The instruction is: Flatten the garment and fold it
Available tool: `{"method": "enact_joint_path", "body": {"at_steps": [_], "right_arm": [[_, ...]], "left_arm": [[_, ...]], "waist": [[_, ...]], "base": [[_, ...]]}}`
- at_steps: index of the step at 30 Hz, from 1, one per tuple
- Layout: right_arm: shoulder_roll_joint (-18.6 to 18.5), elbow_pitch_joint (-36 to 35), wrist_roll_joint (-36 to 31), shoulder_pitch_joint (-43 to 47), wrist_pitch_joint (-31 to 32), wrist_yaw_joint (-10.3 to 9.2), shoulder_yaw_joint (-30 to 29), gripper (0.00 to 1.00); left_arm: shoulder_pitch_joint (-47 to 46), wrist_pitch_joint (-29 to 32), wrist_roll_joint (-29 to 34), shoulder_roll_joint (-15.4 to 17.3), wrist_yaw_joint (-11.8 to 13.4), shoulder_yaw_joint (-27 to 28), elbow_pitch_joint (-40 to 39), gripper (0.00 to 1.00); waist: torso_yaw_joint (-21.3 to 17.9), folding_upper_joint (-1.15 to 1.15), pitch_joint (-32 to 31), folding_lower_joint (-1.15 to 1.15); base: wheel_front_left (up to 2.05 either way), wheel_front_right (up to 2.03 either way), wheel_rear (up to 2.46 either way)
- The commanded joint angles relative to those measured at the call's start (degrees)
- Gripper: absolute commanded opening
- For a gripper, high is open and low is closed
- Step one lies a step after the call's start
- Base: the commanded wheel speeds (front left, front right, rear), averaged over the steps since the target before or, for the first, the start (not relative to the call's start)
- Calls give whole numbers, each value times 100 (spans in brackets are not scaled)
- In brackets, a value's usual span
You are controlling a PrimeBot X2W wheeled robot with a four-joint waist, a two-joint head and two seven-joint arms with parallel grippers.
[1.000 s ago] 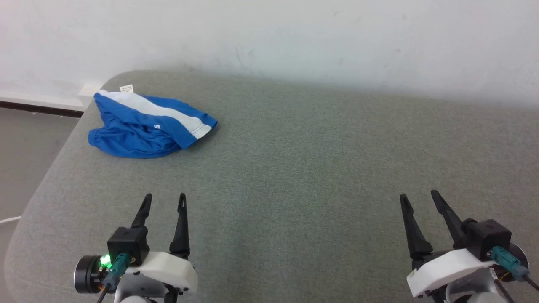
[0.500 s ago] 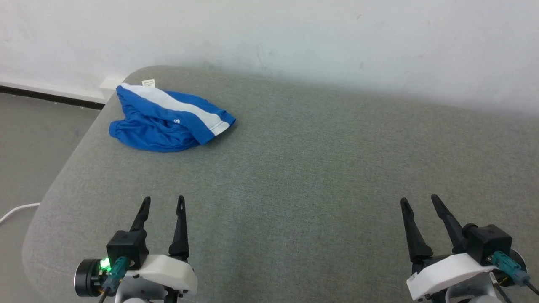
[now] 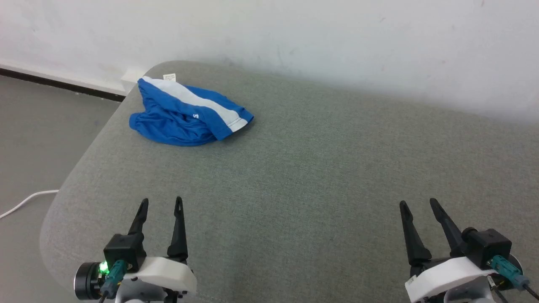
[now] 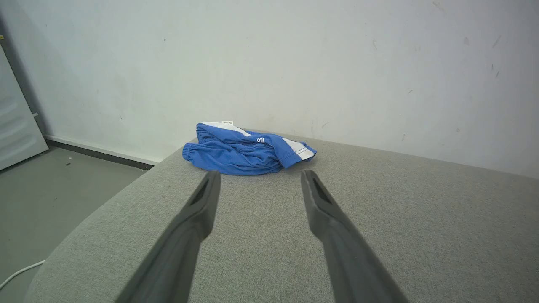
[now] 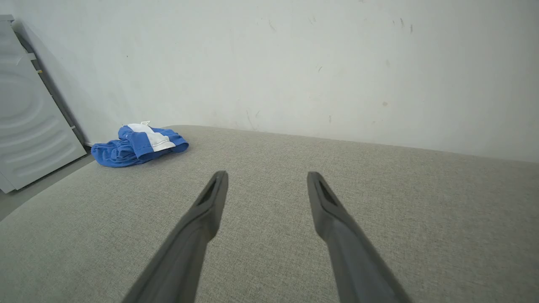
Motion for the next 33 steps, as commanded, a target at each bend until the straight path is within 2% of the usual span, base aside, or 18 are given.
{"method": "enact_joint_path", "body": {"at_steps": [1,33], "right_arm": [[13,29,64,74,-65,-9,27,100],[17,296,369,126,-412,-12,125,100]], "left_arm": [[56,-55,-29,-24,43,16,38,100],[81,-403,-248,-31,125,44,257,100]], "waist": [[43,-1,14,0],[593,-1,76,0]], "base": [[0,0,0],[0,0,0]]}}
